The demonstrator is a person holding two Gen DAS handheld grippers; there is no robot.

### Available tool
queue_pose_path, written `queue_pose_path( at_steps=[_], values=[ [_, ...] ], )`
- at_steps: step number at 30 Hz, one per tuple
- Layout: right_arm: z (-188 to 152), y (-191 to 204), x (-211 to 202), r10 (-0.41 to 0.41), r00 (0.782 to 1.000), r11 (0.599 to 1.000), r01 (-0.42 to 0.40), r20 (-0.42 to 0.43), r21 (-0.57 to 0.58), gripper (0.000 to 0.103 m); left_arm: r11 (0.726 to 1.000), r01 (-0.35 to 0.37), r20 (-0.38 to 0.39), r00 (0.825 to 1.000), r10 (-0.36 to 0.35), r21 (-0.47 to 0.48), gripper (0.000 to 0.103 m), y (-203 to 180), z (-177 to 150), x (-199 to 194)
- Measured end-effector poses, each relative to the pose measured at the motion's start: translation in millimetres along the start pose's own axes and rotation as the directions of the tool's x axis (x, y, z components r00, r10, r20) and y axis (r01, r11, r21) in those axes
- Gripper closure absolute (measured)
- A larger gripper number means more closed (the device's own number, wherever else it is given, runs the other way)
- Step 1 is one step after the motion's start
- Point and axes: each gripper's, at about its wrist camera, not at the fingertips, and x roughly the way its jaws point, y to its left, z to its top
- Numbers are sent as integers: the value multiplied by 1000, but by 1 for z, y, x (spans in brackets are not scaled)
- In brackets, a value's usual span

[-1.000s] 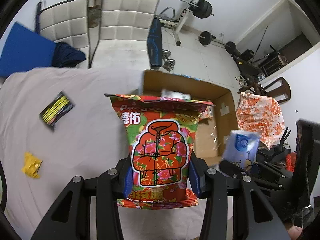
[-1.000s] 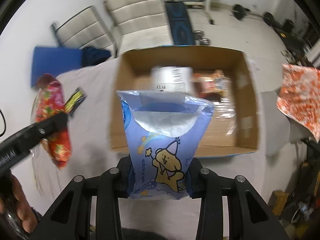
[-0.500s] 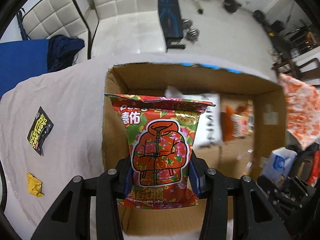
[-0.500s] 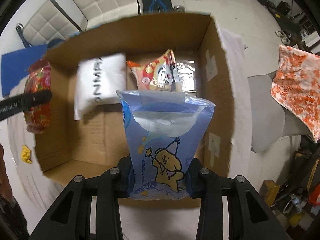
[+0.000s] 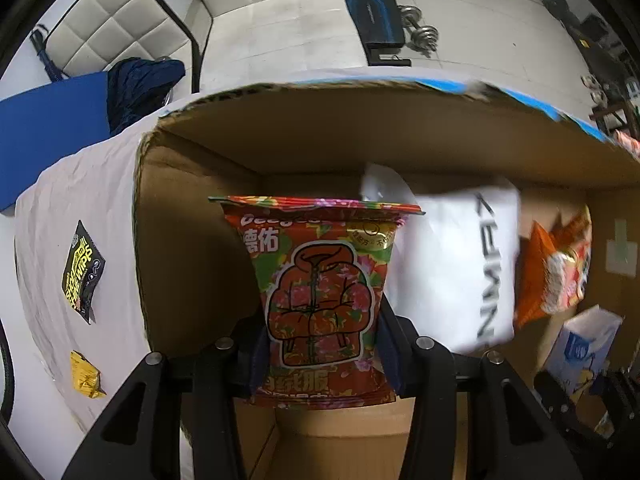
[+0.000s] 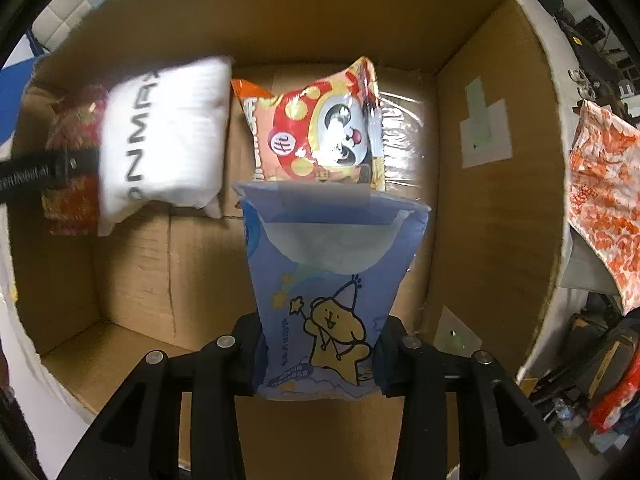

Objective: Organize soft objects
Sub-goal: 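Lower both packets into the box beside the other bags and open both tools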

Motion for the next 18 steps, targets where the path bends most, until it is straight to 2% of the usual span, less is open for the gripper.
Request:
queue_pose_path(
  at_steps=[4, 11, 12, 13, 15, 18],
  values=[
    [1, 3, 12, -4, 999, 1000, 4, -32, -5, 56, 1000, 2, -12, 1000, -1, 17, 59, -1, 5, 2],
    [0, -1, 24, -10, 999, 1000, 10, -48, 7, 42, 999, 29, -42, 999, -28, 28, 56, 1, 7, -1],
    [-1, -1, 24, -13, 999, 1000, 14, -47, 7, 40, 999, 32, -43, 999, -31, 26, 51, 1, 6, -2],
    [-2, -1, 24, -16, 999, 1000, 16, -46, 7, 39, 999, 34, -42, 999, -33, 24, 42, 1, 5, -4],
    [-4, -3, 22, -11, 999, 1000, 12, -47, 12, 36, 999, 47, -33, 998, -47, 15, 32, 2, 4, -8],
    [-4, -11, 17, -5, 999, 1000, 6, -41, 19, 36, 999, 49, -7, 999, -49, 4, 30, 6, 2, -18]
  ],
)
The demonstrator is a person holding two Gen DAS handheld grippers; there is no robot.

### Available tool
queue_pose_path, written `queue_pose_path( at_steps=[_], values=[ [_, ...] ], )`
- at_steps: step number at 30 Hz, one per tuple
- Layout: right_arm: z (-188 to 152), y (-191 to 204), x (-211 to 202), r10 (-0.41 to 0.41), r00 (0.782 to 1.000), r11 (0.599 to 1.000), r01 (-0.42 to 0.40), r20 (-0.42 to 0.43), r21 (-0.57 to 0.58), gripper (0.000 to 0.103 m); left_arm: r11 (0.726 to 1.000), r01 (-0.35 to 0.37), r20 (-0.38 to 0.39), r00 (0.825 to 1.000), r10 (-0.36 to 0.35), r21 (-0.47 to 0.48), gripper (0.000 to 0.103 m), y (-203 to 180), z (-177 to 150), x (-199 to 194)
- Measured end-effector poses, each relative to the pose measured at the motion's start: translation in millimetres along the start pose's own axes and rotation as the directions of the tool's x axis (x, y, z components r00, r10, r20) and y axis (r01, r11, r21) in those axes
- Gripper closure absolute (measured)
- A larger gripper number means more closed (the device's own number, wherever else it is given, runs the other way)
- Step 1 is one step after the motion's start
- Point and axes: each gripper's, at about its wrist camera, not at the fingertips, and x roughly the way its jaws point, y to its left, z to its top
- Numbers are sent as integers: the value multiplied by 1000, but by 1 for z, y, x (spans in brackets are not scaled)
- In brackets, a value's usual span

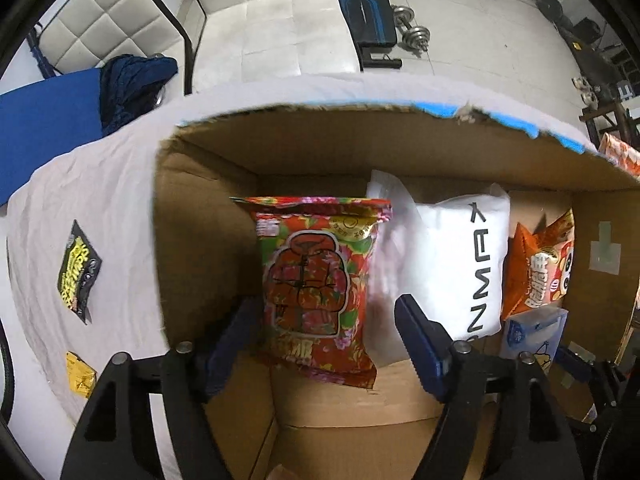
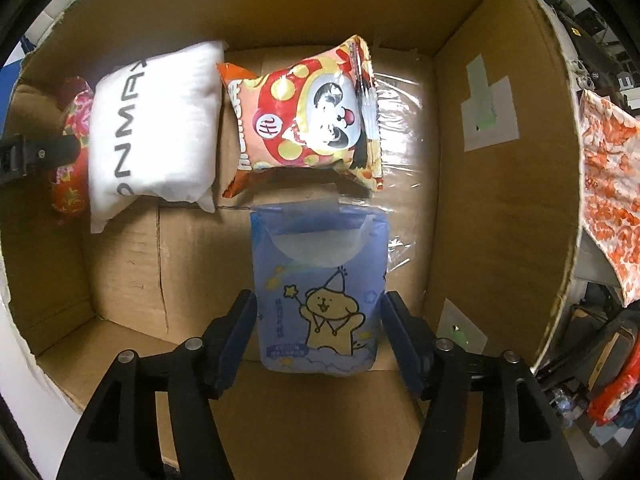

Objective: Organize soft objects
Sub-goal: 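Lower both packets into the box beside the other bags and open both tools, then withdraw both tools from the box toward the black wipes packet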

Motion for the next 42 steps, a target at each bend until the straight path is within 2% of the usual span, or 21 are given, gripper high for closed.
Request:
queue_pose_path(
  at_steps=[1, 2, 4, 6, 7, 11, 14, 22, 28, 34, 39, 42],
  values=[
    [-1, -1, -2, 3, 1000, 1000, -3, 4, 4, 36, 1000, 1, 8, 1000, -1, 0, 30, 1, -1, -2],
    [-2, -2, -5, 4, 1000, 1000, -4, 7, 5, 35, 1000, 3, 14, 1000, -3, 2, 24, 0, -3, -5],
    [-3, -3, -10, 4, 1000, 1000, -4, 16, 12, 30, 1000, 9, 24, 1000, -9, 10, 20, 0, -7, -10],
    [-6, -5, -17, 10, 1000, 1000, -10, 24, 15, 20, 1000, 12, 39, 999, -12, 12, 17, 1, -13, -16],
    [-8, -5, -20, 13, 999, 1000, -14, 29, 16, 17, 1000, 14, 43, 999, -15, 10, 11, 2, -17, -18],
    [-18, -2, -36, 21, 998, 1000, -22, 61, 21, 10, 999, 34, 64, 997, -34, 1, 9, 3, -33, -25],
    [-21, 2, -50, 15, 995, 1000, -17, 94, 23, 0, 999, 51, 84, 995, -51, -4, 9, 1, -49, -33],
    [-38, -1, -78, 18, 984, 999, -25, 178, 38, 0, 995, 100, 167, 981, -98, -6, 9, -5, -88, -66],
    [-73, 2, -112, 14, 970, 999, -21, 244, 25, 0, 992, 124, 251, 961, -120, 0, 9, -12, -125, -103],
    [-114, 5, -147, -2, 947, 1000, -1, 321, 9, 0, 994, 106, 349, 931, -105, 17, 9, -14, -162, -142],
    [-143, 6, -173, 1, 927, 1000, -3, 374, 4, 0, 994, 113, 391, 914, -109, 14, 9, -9, -187, -164],
    [-161, 7, -191, 4, 917, 1000, -7, 399, 4, 0, 993, 117, 401, 909, -114, 17, 9, -8, -199, -174]
  ],
)
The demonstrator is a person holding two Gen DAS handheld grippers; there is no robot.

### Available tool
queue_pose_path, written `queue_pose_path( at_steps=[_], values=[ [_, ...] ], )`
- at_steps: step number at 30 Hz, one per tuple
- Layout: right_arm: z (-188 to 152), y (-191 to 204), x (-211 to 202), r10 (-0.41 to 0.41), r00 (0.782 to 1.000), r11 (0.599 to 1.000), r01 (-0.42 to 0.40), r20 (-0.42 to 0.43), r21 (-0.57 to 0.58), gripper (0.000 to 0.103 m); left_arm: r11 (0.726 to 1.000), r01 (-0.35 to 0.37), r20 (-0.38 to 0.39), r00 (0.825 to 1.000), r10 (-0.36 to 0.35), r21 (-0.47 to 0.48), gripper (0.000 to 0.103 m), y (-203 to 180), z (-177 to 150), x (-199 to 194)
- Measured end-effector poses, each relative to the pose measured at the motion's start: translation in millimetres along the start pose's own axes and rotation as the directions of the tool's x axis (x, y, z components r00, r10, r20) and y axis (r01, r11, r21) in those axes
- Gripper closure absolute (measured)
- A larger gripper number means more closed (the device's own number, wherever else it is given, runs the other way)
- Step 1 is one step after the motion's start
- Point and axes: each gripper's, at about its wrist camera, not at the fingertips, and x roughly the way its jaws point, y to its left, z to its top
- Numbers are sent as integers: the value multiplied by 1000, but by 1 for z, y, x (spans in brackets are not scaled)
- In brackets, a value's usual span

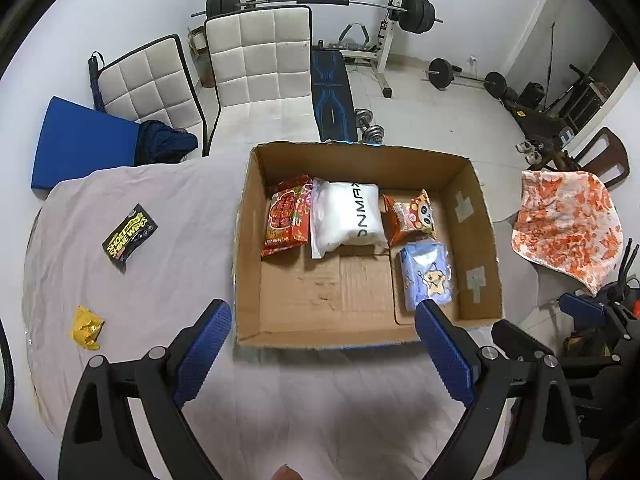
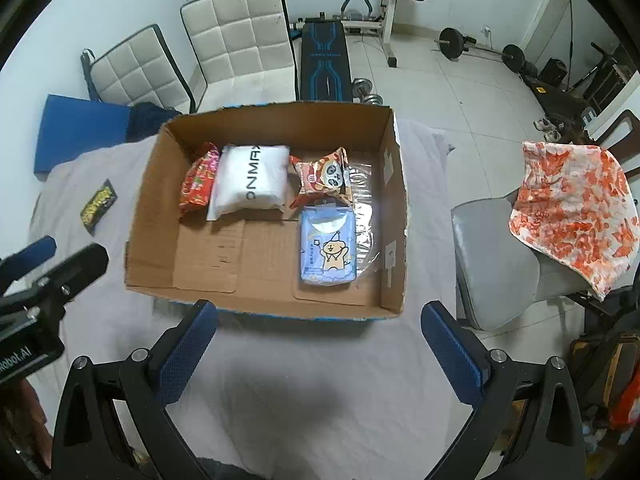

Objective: Organize soft objects
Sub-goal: 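Withdraw both tools from the box toward the black wipes packet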

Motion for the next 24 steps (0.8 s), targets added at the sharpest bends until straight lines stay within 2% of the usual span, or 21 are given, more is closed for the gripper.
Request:
queue_pose_path(
  at_steps=[9, 16, 19, 24],
  values=[
    [-10, 13, -38, 7, 999, 1000, -8, 37, 24, 0, 999, 47, 31, 998, -47, -2, 9, 11, -10, -27],
    [-8, 55, -54, 23, 998, 999, -25, 60, 34, 0, 997, 68, 68, 996, -65, -41, 9, 62, -10, -46],
    [-2, 86, -53, 44, 997, 999, -45, 57, 15, 0, 998, 26, 87, 996, -21, -64, 9, 103, -10, -55],
    [10, 165, -30, 118, 993, 993, -118, 17, -30, 0, 987, -102, 84, 990, 114, -127, 9, 194, -19, -56]
  ],
)
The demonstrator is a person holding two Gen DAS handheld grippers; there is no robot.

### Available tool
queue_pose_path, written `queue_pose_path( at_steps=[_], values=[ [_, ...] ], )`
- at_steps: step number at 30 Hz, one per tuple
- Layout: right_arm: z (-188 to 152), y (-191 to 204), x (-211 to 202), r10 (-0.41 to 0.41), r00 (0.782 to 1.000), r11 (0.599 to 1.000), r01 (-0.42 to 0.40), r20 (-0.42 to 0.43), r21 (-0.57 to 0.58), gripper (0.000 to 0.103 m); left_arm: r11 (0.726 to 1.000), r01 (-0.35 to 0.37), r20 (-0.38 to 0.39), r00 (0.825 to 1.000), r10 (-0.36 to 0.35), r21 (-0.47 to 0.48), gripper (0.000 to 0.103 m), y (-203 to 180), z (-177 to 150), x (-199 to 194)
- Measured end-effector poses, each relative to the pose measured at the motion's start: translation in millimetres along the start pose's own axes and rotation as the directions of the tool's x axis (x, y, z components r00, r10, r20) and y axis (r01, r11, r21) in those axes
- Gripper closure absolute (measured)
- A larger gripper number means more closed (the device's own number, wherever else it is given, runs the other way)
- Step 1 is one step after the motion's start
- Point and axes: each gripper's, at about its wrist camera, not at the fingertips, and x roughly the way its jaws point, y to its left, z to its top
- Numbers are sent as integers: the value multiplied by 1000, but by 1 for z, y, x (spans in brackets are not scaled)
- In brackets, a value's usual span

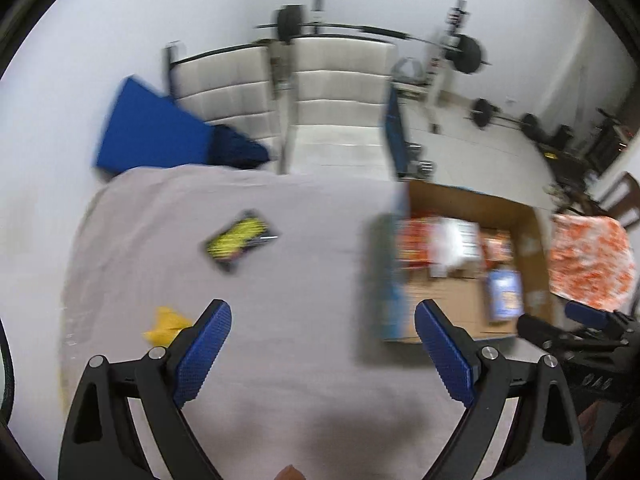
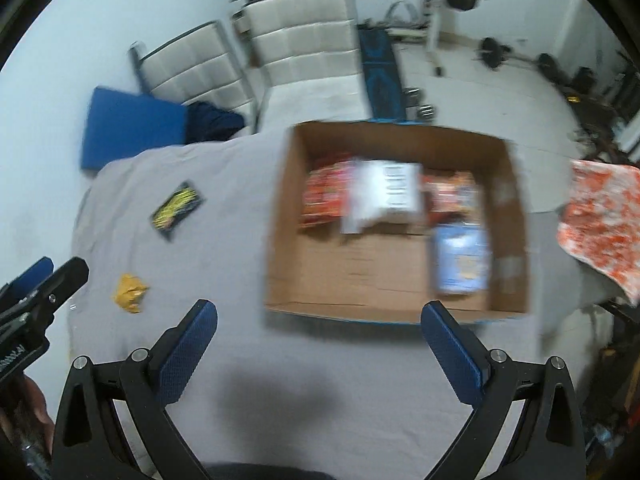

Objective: Organize soft objects
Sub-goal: 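Withdraw both tools from the box toward the black wipes packet, then grasp the yellow snack packet with left tool while right tool grasps the black SHOE SHINE WIPES packet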

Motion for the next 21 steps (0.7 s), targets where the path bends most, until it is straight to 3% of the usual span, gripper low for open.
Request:
queue_pose_path(
  at_steps=[5, 10, 16, 21],
  values=[
    [14, 90, 65, 103, 988, 993, -108, -114, -42, 0, 987, -133, -86, 988, 125, -93, 9, 107, -16, 38],
    [31, 171, 152, 183, 948, 982, -188, -259, 5, 0, 953, -246, -219, 954, 205, -177, 9, 189, -43, 89],
    [58, 239, 238, 191, 926, 981, -168, -325, 98, 0, 882, -383, -314, 903, 294, -275, 9, 254, -60, 144],
    [87, 281, 304, 142, 926, 984, -94, -350, 148, 0, 857, -402, -347, 892, 289, -322, 9, 284, -60, 174]
  ],
)
